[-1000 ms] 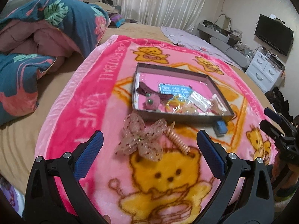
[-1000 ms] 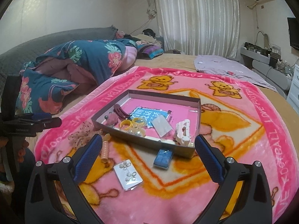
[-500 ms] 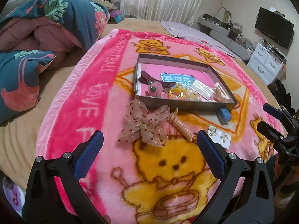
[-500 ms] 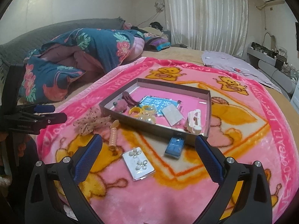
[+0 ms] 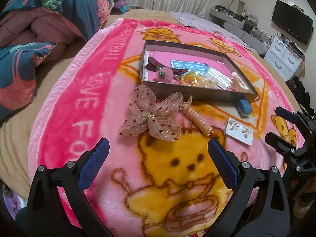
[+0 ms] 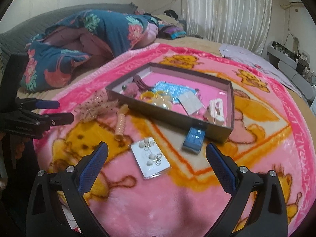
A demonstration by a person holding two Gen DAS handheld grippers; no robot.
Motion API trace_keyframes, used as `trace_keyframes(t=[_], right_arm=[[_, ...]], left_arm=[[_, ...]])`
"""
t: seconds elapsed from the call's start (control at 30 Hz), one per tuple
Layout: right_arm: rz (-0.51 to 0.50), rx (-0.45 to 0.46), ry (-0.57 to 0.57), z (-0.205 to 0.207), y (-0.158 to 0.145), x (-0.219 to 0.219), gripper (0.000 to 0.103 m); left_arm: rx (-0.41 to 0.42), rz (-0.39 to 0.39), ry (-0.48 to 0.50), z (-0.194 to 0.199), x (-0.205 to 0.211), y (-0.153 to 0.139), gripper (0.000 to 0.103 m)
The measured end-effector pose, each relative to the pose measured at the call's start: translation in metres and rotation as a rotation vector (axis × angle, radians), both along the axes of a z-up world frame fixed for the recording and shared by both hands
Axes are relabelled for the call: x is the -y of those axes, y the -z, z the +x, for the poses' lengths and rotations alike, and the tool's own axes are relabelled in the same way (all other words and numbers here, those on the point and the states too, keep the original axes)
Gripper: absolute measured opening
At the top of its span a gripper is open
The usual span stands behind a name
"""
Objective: Organize jewelry
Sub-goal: 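Withdraw both tools and move them over the butterfly bow and earring card, then grasp the white earring card with the right tool while the left tool grasps the butterfly bow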
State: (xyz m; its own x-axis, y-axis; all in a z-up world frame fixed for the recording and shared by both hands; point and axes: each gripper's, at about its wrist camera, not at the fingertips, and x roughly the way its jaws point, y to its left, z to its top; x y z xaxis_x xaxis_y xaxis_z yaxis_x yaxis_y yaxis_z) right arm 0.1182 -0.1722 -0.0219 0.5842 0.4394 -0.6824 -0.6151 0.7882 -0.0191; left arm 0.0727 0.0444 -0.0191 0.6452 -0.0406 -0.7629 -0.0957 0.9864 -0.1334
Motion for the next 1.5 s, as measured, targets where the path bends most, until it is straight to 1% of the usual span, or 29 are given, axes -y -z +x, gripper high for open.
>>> trace_keyframes(t=[0.2,0.33,0.47,0.57,0.6,0.63,0.67,0.7,0.73,0.77,0.8,0.83,0.93,1.03,1.1,1.17,1.2,1.23,1.3,1.33,1.37,1.5], right_arm=[[-0.069,-0.043,-0.023,0.012,0.028,-0.012,0.098],[-0.107,-0.065,-0.037,0.02,0.041,-0.024,0.098],[-0.125,-0.073,-0.054,0.027,0.048,-0.036,0.098],[-0.11,-0.106,-0.071,0.032,0.054,-0.041,0.097],[-0.098,-0.127,-0.082,0.034,0.056,-0.042,0.09],[-0.083,-0.153,-0.094,0.035,0.058,-0.042,0.078],[-0.076,-0.162,-0.098,0.034,0.058,-0.043,0.076],[-0.075,-0.155,-0.101,0.033,0.057,-0.043,0.071],[-0.077,-0.149,-0.112,0.03,0.056,-0.044,0.059],[-0.072,-0.147,-0.131,0.027,0.055,-0.045,0.054],[-0.069,-0.143,-0.14,0.023,0.054,-0.046,0.046],[-0.069,-0.14,-0.148,0.02,0.053,-0.047,0.042],[-0.061,-0.14,-0.168,0.013,0.052,-0.047,0.041],[-0.023,-0.169,-0.178,0.011,0.05,-0.044,0.04],[-0.004,-0.183,-0.183,0.01,0.048,-0.042,0.04],[0.003,-0.187,-0.187,0.009,0.047,-0.041,0.04],[0.009,-0.189,-0.19,0.008,0.046,-0.041,0.04],[0.015,-0.189,-0.19,0.008,0.044,-0.041,0.04],[0.023,-0.188,-0.19,0.007,0.043,-0.04,0.04],[0.024,-0.186,-0.189,0.007,0.042,-0.039,0.04],[0.026,-0.183,-0.187,0.006,0.042,-0.039,0.04],[0.039,-0.182,-0.177,0.007,0.039,-0.036,0.04]], left_arm=[[-0.014,-0.01,-0.015,0.006,-0.007,0.011,0.093],[-0.011,-0.022,-0.021,0.012,-0.011,0.017,0.093],[-0.011,-0.053,-0.027,0.018,-0.016,0.024,0.093],[-0.018,-0.086,-0.032,0.024,-0.021,0.028,0.093],[-0.018,-0.095,-0.034,0.025,-0.022,0.029,0.093],[-0.019,-0.105,-0.036,0.027,-0.023,0.03,0.093],[-0.018,-0.112,-0.038,0.029,-0.025,0.032,0.093],[-0.017,-0.115,-0.04,0.032,-0.026,0.032,0.093],[-0.016,-0.116,-0.043,0.035,-0.026,0.033,0.093],[-0.014,-0.121,-0.046,0.038,-0.027,0.034,0.093],[-0.013,-0.125,-0.044,0.041,-0.027,0.034,0.093],[-0.01,-0.126,-0.04,0.043,-0.027,0.035,0.093],[-0.014,-0.115,-0.032,0.049,-0.025,0.036,0.093],[-0.021,-0.082,-0.019,0.054,-0.02,0.038,0.092],[-0.027,-0.065,-0.009,0.057,-0.017,0.04,0.085],[-0.047,-0.05,0.002,0.062,-0.014,0.045,0.07],[-0.053,-0.037,-0.001,0.063,-0.013,0.047,0.066],[-0.06,-0.022,-0.008,0.064,-0.012,0.05,0.057],[-0.056,-0.026,-0.005,0.063,-0.013,0.05,0.051],[-0.05,-0.02,-0.003,0.062,-0.013,0.048,0.041],[-0.046,-0.013,-0.003,0.061,-0.013,0.047,0.038],[-0.031,-0.017,0.006,0.056,-0.011,0.042,0.038]])
